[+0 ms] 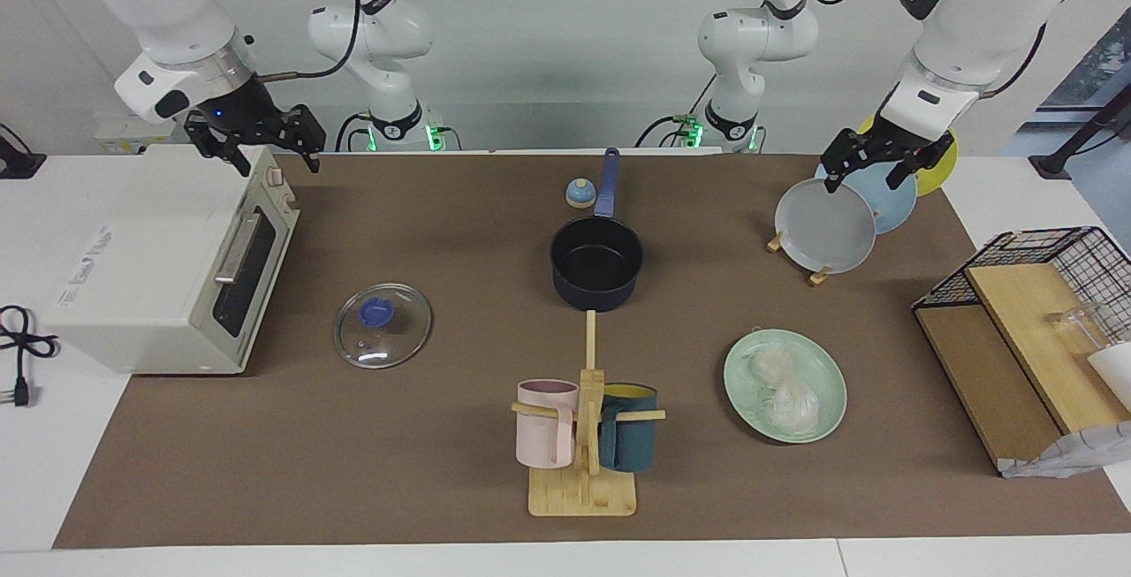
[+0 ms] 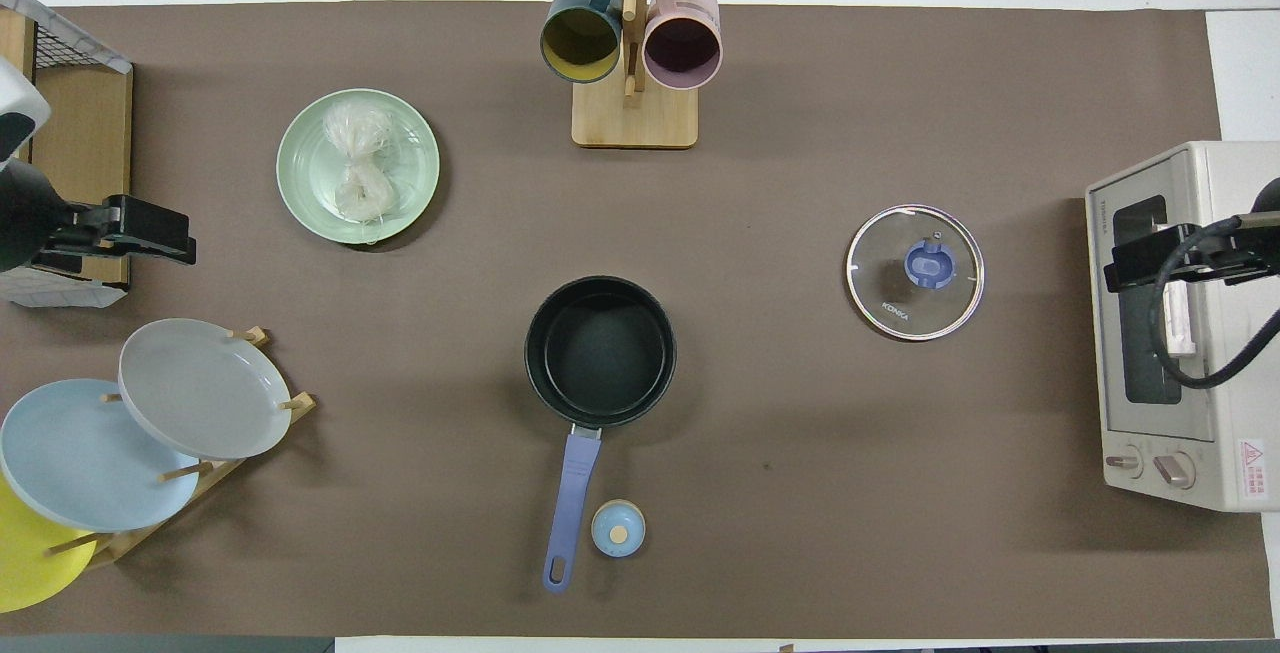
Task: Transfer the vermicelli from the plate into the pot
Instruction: 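Reach the left gripper to the vermicelli while the right gripper reaches the lid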
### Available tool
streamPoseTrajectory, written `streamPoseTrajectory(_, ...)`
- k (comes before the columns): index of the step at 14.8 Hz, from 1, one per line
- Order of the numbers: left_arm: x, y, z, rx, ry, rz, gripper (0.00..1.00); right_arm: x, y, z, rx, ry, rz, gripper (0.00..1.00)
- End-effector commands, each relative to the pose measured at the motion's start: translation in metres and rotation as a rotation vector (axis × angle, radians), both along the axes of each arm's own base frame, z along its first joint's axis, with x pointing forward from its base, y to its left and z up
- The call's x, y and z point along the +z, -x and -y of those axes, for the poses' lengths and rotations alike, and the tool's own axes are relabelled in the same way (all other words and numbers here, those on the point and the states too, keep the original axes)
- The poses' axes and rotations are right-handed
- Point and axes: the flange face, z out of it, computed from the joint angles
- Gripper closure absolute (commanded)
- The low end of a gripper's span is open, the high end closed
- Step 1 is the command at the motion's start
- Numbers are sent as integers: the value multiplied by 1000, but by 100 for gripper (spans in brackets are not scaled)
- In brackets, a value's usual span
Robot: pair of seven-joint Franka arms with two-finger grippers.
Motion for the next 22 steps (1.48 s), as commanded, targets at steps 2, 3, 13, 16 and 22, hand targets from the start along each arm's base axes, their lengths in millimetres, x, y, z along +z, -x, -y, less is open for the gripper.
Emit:
streamPoseTrajectory(2,1,4,-2,-1,16,-14,0,4,3,0,30,10,5,0)
streamPoseTrajectory(3,1,4,-1,-1,16,-14,0,4,3,0,28,10,5,0)
streamPoseTrajectory(13,-2,-5,7,2,21,36,0,-54,-21,-39,29,-3,76,0)
streamPoseTrajectory(16,-47,-37,13,1,52,19,0,-121,-42,-47,38,-5,84,0)
streamPoseTrajectory(22,-202,-113,44,-27,67,26,0,-223,-44,-50,38,-10,166,0)
